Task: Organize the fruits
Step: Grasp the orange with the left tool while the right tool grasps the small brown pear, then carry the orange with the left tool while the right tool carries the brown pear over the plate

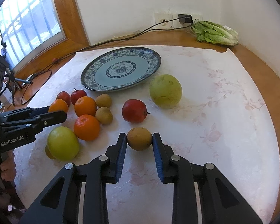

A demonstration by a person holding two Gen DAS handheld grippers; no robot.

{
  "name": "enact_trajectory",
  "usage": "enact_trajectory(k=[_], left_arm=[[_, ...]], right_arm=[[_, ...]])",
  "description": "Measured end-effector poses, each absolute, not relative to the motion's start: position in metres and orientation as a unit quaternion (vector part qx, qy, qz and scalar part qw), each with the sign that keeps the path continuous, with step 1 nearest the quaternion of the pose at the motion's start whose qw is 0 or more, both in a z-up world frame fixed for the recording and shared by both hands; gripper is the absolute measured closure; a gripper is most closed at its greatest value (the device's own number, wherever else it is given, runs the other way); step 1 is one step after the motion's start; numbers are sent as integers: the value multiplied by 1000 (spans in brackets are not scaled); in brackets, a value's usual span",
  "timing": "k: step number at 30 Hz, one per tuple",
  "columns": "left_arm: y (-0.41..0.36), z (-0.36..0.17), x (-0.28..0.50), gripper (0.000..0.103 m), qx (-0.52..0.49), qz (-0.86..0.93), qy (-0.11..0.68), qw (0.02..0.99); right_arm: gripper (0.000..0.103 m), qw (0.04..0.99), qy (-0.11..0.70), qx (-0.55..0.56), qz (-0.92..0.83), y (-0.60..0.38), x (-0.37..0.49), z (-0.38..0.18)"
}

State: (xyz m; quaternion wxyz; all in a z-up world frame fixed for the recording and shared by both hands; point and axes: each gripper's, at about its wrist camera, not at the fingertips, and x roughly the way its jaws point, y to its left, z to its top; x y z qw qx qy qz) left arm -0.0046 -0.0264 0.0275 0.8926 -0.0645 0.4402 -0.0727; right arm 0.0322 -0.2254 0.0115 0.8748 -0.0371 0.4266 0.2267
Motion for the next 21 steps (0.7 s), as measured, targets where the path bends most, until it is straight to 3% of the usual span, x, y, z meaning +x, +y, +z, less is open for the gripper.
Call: enact_trajectory(k=[21], left_arm=[[-20,86,1,70,-50,-74,411,907]], right_arm=[[74,874,412,-23,258,-218,28,58]])
